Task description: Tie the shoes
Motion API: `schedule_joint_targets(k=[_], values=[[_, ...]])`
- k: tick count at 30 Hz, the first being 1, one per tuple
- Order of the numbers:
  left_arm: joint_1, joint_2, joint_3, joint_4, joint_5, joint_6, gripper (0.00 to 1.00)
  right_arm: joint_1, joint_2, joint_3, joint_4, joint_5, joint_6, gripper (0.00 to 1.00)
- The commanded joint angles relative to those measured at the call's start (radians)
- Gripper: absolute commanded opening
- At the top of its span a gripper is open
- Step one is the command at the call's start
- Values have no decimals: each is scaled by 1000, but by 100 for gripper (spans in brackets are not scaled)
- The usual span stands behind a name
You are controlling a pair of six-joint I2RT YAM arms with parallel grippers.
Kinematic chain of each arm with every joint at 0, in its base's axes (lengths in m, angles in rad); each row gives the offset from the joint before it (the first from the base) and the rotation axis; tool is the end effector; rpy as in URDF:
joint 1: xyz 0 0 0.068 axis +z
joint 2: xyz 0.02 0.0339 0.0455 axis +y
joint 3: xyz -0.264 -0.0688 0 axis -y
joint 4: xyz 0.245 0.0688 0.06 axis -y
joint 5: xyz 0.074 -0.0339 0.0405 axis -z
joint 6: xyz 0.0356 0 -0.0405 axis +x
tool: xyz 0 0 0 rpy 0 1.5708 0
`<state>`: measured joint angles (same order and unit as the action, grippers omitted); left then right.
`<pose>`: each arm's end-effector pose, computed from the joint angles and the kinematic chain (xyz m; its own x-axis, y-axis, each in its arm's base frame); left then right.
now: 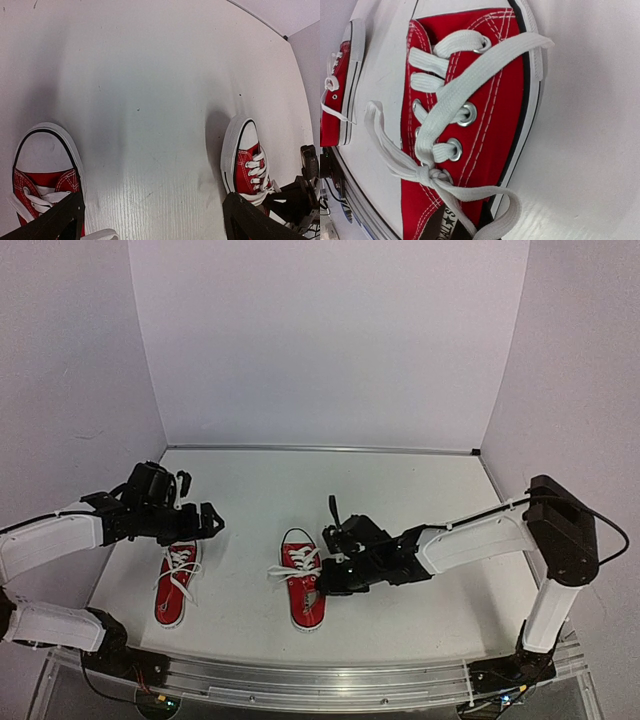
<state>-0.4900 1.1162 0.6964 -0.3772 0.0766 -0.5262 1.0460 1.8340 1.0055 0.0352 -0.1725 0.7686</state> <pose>0.2006 -0.1101 0.2273 -0.8051 -0.1381 -0.5768 0.1296 0.9080 -0.3983 0.1826 0.3276 0.1507 -0.8913 -0.1727 -0.4193 -0.4081 0.7087 0.5756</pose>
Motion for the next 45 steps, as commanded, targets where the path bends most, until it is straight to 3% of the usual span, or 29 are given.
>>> schedule_joint_targets(k=[1,12,18,19,21,23,31,38,45], values=[[-1,-32,83,-38,-63,-6,100,65,29,139,72,30,17,0],[-1,-69,184,-103,-176,-65,100,179,365,492,175,135,221,0],[-1,-75,193,-109,-174,-77,100,201,458,620,184,172,297,0],[-1,-72,192,-112,-173,-77,100,204,464,626,184,172,304,2],[-1,-64,192,-119,-171,-74,100,208,461,613,196,159,325,24],[-1,-56,192,-119,-163,-65,100,210,423,560,223,161,339,53],[-1,5,243,-141,-110,19,100,193,63,251,238,264,174,93],[-1,108,273,-109,12,39,100,54,-309,-135,235,280,38,98],[-2,153,126,47,77,7,100,-10,-575,-427,233,341,23,98]])
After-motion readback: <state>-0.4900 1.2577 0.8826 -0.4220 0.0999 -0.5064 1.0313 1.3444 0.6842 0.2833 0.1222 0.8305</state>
